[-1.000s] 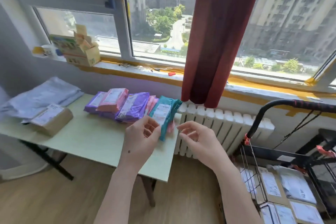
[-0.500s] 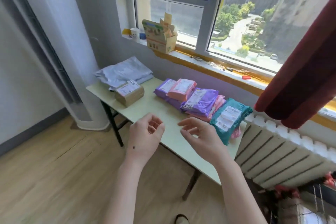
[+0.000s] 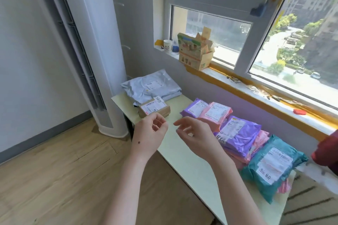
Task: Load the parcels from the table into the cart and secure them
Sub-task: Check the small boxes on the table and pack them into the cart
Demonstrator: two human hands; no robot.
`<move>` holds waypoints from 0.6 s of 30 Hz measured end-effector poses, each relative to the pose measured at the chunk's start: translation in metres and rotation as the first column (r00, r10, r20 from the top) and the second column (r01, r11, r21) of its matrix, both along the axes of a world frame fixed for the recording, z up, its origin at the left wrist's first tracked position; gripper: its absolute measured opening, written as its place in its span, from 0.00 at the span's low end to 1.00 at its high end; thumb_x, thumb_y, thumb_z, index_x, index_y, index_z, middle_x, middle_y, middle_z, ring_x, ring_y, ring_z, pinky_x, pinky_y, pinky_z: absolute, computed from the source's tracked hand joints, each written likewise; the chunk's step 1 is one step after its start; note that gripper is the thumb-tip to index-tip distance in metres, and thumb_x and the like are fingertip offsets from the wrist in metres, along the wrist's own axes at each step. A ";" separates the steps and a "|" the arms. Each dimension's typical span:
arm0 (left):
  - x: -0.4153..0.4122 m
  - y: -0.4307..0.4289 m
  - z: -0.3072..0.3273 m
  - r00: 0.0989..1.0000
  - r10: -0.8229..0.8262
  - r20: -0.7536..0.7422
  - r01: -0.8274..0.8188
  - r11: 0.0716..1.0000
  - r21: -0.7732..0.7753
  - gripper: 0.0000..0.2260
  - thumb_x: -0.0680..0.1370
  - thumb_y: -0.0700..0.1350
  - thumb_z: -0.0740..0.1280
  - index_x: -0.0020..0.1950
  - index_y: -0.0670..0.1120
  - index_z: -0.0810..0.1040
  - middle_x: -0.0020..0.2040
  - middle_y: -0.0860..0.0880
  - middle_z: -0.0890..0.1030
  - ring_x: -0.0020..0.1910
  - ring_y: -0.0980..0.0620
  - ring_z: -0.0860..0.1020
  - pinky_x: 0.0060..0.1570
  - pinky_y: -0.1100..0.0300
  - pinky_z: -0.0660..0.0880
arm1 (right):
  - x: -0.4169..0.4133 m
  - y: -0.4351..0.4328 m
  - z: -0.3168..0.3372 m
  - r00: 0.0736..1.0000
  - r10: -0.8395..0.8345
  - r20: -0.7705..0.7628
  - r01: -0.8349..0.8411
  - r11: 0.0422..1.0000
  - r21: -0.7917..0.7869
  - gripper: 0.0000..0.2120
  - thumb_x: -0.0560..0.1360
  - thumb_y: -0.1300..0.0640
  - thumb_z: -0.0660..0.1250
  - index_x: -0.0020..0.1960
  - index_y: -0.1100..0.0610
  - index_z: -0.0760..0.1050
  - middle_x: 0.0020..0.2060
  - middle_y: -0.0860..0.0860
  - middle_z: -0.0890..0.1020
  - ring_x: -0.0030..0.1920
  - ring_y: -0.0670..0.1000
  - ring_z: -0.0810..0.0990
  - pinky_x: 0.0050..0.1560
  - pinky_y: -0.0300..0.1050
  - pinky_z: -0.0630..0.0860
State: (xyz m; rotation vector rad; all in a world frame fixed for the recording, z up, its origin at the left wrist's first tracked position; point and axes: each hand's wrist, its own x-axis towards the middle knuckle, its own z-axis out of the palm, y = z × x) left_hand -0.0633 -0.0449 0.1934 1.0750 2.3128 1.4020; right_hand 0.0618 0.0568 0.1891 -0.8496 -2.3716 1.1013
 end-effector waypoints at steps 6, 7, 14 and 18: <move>-0.051 0.048 -0.010 0.998 0.058 0.027 -0.058 0.998 -0.028 0.05 0.75 0.44 0.69 0.40 0.47 0.77 0.36 0.52 0.80 0.34 0.57 0.76 0.33 0.70 0.69 | -0.060 0.051 -0.012 0.997 0.075 0.030 -0.075 0.997 0.003 0.08 0.76 0.58 0.66 0.51 0.47 0.78 0.42 0.42 0.80 0.40 0.39 0.78 0.38 0.28 0.70; -0.058 0.052 -0.013 0.998 0.063 0.031 -0.062 0.998 -0.029 0.05 0.75 0.44 0.68 0.40 0.47 0.77 0.36 0.52 0.80 0.34 0.56 0.76 0.32 0.70 0.69 | -0.069 0.057 -0.015 0.996 0.082 0.030 -0.082 0.997 -0.005 0.08 0.75 0.58 0.67 0.50 0.46 0.78 0.42 0.43 0.80 0.39 0.39 0.78 0.38 0.27 0.70; -0.117 0.078 -0.036 0.994 0.070 0.083 -0.066 0.997 -0.050 0.05 0.75 0.42 0.69 0.39 0.47 0.77 0.36 0.53 0.80 0.33 0.61 0.74 0.34 0.73 0.68 | -0.129 0.084 -0.043 0.988 0.101 0.113 -0.093 0.993 -0.071 0.08 0.75 0.58 0.66 0.53 0.49 0.78 0.44 0.45 0.81 0.39 0.40 0.78 0.41 0.31 0.72; -0.165 0.098 -0.055 0.995 0.049 0.092 -0.039 0.993 -0.109 0.06 0.76 0.42 0.68 0.39 0.47 0.76 0.37 0.52 0.80 0.35 0.59 0.74 0.34 0.75 0.68 | -0.166 0.099 -0.061 0.977 0.060 0.204 -0.055 0.998 -0.035 0.10 0.75 0.58 0.65 0.56 0.51 0.77 0.46 0.47 0.81 0.43 0.45 0.79 0.49 0.41 0.76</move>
